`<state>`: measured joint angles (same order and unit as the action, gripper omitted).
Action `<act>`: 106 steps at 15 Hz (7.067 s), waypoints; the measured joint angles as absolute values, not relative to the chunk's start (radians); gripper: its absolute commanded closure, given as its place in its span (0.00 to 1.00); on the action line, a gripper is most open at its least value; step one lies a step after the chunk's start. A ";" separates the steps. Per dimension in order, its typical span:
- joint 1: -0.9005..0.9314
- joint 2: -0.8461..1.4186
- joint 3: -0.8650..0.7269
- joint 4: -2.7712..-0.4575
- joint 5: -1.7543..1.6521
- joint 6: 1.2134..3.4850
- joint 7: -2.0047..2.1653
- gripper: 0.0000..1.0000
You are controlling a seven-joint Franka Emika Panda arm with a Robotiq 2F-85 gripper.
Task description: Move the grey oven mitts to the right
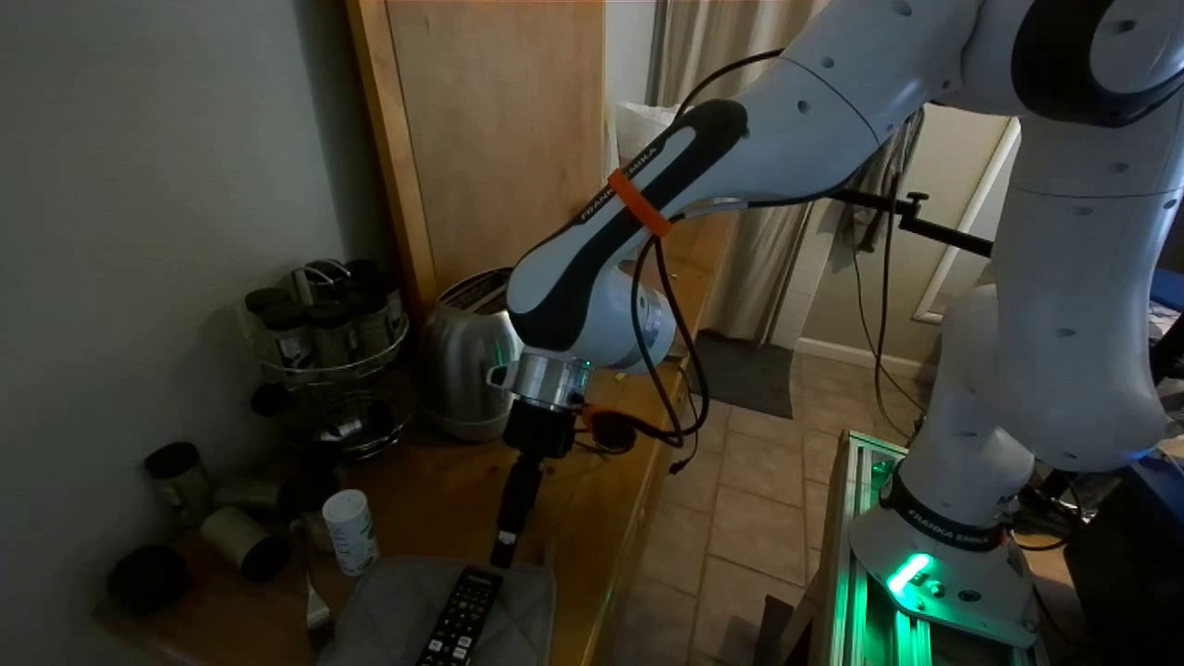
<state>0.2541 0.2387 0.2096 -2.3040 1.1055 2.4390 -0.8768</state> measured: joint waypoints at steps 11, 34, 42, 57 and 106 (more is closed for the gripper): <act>0.258 0.252 0.231 -2.274 0.889 2.380 -0.715 0.00; 0.257 0.238 0.280 -2.252 0.699 2.380 -0.483 0.58; 0.257 0.234 0.285 -2.251 0.675 2.380 -0.425 0.60; 0.266 0.234 0.304 -2.246 0.568 2.412 -0.234 0.68; 0.164 0.025 0.152 -2.458 0.382 2.434 0.043 0.64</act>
